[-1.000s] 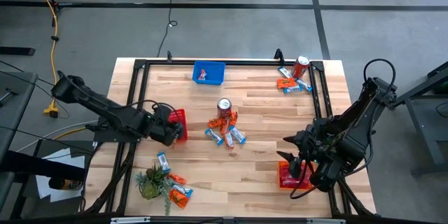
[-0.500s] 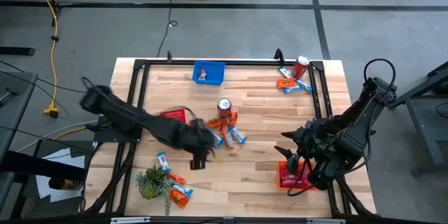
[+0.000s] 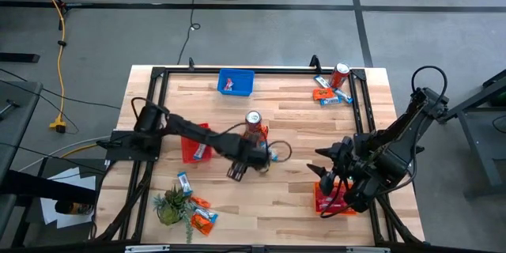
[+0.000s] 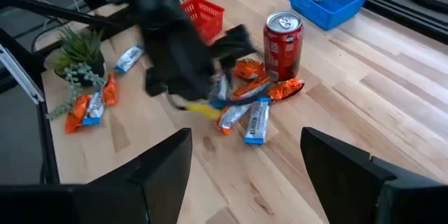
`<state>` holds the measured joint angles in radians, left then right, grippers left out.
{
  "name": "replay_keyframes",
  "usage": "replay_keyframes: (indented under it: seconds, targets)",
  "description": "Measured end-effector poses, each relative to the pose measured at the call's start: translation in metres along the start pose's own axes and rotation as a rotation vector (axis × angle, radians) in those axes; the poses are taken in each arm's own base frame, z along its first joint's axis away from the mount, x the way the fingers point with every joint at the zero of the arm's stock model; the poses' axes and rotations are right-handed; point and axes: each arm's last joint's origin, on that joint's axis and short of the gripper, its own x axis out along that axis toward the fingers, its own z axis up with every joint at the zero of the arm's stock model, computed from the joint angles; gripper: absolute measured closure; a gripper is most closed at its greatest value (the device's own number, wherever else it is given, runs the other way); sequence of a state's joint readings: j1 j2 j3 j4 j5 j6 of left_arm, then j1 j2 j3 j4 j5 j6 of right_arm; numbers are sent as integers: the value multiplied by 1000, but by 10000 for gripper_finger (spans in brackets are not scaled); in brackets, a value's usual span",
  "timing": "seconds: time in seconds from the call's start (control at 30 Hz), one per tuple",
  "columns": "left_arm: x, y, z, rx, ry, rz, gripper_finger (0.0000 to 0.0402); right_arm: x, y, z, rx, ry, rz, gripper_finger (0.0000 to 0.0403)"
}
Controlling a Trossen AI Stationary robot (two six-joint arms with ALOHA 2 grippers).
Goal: Sort candy
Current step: Put the white chocolate into the red bin
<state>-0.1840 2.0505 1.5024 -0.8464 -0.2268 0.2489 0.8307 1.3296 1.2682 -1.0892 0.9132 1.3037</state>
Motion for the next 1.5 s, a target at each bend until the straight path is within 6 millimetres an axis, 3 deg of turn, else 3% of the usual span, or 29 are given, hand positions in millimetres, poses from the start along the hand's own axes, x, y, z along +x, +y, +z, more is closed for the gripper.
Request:
replay_keyframes:
  seconds: [0.17,0.43,0.87,1.13,1.5]
  targets:
    - [12,21,-7,-56,10,-79,168,0,1,0,7,3,6,139]
    - [15,25,-8,-12,3,-131,168,0,1,0,4,3,5,139]
    - [17,-5,-7,102,80,-151,181,0,0,0,-5,-11,-4,139]
    - [-5,-7,-6,94,47,-109,186,0,-3,0,-26,-7,-20,139]
    - [25,-17,-4,243,104,-161,187,0,-4,-1,-36,-5,-29,139]
